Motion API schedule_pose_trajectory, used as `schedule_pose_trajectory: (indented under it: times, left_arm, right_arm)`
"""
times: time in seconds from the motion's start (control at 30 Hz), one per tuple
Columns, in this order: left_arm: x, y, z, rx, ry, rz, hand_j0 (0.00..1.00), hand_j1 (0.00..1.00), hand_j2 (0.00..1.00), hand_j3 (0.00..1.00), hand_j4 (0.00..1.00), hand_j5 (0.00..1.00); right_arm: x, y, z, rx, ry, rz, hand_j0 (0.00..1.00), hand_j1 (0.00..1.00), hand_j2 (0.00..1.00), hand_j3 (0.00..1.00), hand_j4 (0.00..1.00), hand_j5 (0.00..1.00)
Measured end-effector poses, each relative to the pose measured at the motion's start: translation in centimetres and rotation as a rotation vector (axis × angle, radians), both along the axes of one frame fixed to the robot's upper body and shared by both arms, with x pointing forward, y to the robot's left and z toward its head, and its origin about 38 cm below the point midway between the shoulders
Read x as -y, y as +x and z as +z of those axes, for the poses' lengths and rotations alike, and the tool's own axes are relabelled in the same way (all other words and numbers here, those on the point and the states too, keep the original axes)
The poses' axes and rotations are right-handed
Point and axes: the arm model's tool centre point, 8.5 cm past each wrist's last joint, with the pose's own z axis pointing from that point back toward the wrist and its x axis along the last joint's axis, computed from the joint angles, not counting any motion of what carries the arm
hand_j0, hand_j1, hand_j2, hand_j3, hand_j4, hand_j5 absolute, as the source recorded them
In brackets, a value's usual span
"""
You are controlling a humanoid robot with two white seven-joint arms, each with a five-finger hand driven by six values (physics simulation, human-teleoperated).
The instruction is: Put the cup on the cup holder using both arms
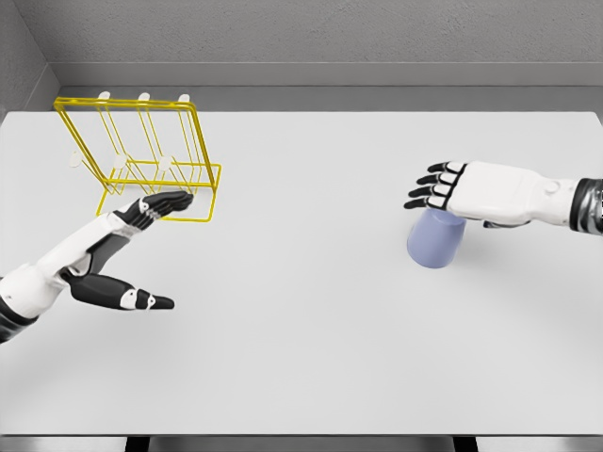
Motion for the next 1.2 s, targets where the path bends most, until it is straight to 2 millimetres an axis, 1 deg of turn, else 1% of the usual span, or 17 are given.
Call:
schedule_pose_trajectory:
  times: [0.13,0.33,0.37,0.43,0.5,0.53,0.57,0.73,0.97,1.13,1.2]
  left_arm:
    - [-0.1,0.2,-0.7,-0.042,0.013,0.019,1.0,1.0,1.0,1.0,1.0,1.0]
    - [-0.5,1.0,-2.2,-0.203,0.021,0.084,1.0,1.0,1.0,1.0,1.0,1.0]
    - [-0.5,1.1,-2.4,-0.232,0.016,0.094,1.0,1.0,1.0,1.0,1.0,1.0]
    - [-0.5,1.3,-2.8,-0.29,-0.005,0.111,1.0,1.0,1.0,1.0,1.0,1.0]
    - [-0.2,1.4,-3.3,-0.335,-0.027,0.12,1.0,1.0,1.0,1.0,1.0,1.0]
    - [-0.1,1.4,-3.6,-0.355,-0.036,0.124,1.0,1.0,1.0,1.0,1.0,1.0]
    - [0.1,1.4,-3.9,-0.371,-0.044,0.128,1.0,1.0,1.0,1.0,1.0,1.0]
    - [0.8,1.2,-5.8,-0.436,-0.053,0.131,1.0,1.0,1.0,1.0,1.0,1.0]
    - [1.0,1.1,-7.4,-0.473,-0.053,0.142,1.0,1.0,1.0,1.0,1.0,1.0]
    - [0.8,0.9,-8.3,-0.485,-0.028,0.15,1.0,1.0,1.0,1.0,1.0,1.0]
    - [0.9,0.9,-8.7,-0.49,-0.019,0.15,1.0,1.0,1.0,1.0,1.0,1.0]
  right_arm:
    - [-0.4,-0.1,-0.8,-0.017,-0.008,0.008,1.0,1.0,1.0,1.0,1.0,1.0]
    - [-0.6,0.0,-2.0,-0.036,-0.019,0.007,0.99,0.99,0.99,0.99,0.99,0.99]
    - [-0.6,0.1,-2.1,-0.037,-0.02,0.007,0.98,0.98,0.98,0.98,0.98,0.98]
    - [-0.6,0.1,-2.2,-0.038,-0.023,0.007,0.92,0.92,0.92,0.92,0.92,0.92]
    - [-0.6,0.1,-2.3,-0.047,-0.033,0.004,0.83,0.83,0.83,0.83,0.83,0.83]
    - [-0.7,0.1,-2.3,-0.05,-0.031,0.002,0.82,0.82,0.82,0.82,0.82,0.82]
    - [-0.7,0.1,-2.2,-0.052,-0.029,0.001,0.8,0.8,0.8,0.8,0.8,0.8]
    - [-0.7,0.1,-2.1,-0.056,-0.025,-0.002,0.76,0.76,0.76,0.76,0.76,0.76]
    - [-0.7,0.1,-2.0,-0.052,-0.026,-0.005,0.68,0.68,0.68,0.68,0.68,0.68]
    - [-0.6,0.2,-1.9,-0.048,-0.04,-0.003,0.68,0.68,0.68,0.68,0.68,0.68]
    - [-0.6,0.4,-1.5,-0.037,-0.047,-0.001,0.66,0.66,0.66,0.66,0.66,0.66]
